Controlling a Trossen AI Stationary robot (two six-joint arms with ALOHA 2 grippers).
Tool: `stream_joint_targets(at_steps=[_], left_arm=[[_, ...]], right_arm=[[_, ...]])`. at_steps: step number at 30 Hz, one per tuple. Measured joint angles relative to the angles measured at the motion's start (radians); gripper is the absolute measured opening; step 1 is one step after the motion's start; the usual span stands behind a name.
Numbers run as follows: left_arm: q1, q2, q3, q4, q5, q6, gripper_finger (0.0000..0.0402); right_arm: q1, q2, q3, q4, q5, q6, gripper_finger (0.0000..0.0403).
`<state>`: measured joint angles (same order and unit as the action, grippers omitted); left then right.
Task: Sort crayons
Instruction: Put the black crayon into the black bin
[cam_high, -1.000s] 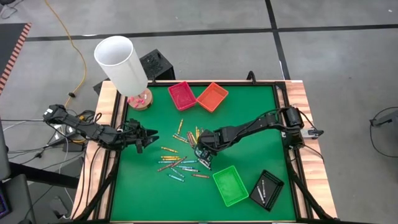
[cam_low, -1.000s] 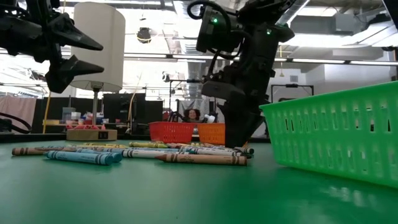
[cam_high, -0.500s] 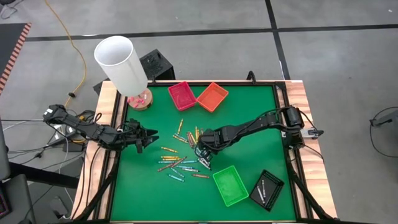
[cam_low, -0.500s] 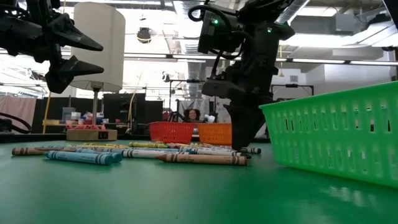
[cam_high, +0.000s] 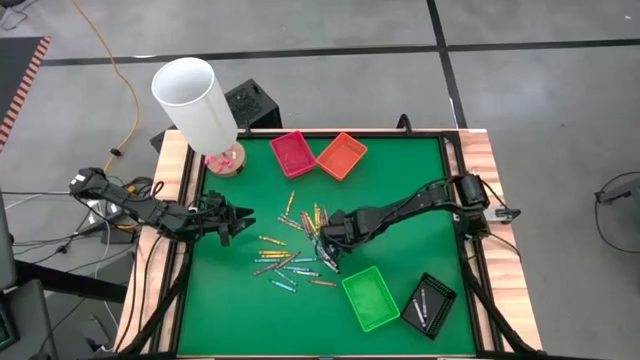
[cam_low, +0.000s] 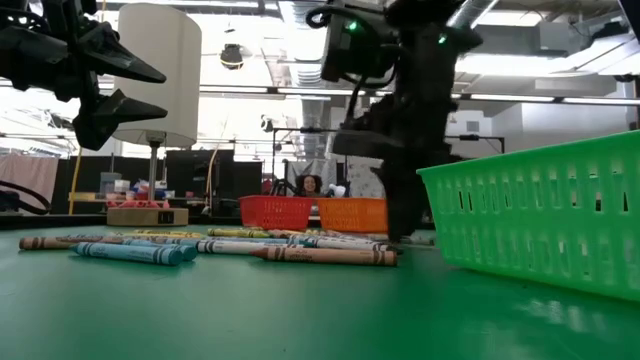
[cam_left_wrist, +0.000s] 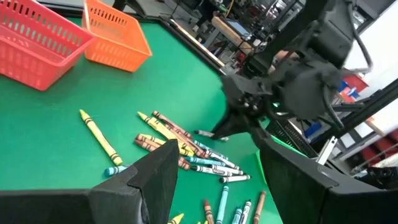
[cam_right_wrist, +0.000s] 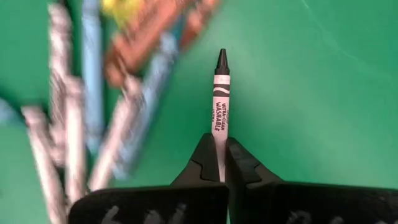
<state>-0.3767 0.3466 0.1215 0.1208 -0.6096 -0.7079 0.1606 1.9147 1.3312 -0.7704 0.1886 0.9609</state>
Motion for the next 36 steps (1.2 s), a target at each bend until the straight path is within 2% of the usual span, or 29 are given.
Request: stream_joint_targets(at_steps=[8, 20, 27, 33, 36], left_arm=[[0.000, 0.000, 0.000, -0.005, -0.005, 0.000, 0.0215], [0.000, 0.000, 0.000, 0.000, -0.030, -0.007, 0.0215], [0.000, 0.000, 0.000, 0.001, -0.032, -0.069, 0.0215], [0.000, 0.000, 0.000, 0.001, -0.026, -0.125, 0.0215], [0.000, 0.000, 0.000, 0.002, -0.015, -0.127, 0.0215]], right_arm=[[0.053, -0.037, 0.074, -0.197, 0.077, 0.068, 0.0002], [0.204, -0.095, 0.170, -0.577, 0.071, 0.234, 0.0001], [0.356, -0.166, 0.172, -0.799, 0.063, 0.533, 0.0001], [0.503, -0.201, 0.153, -0.803, 0.058, 0.779, 0.0001], [0.565, -0.201, 0.153, -0.800, 0.042, 0.848, 0.0001]])
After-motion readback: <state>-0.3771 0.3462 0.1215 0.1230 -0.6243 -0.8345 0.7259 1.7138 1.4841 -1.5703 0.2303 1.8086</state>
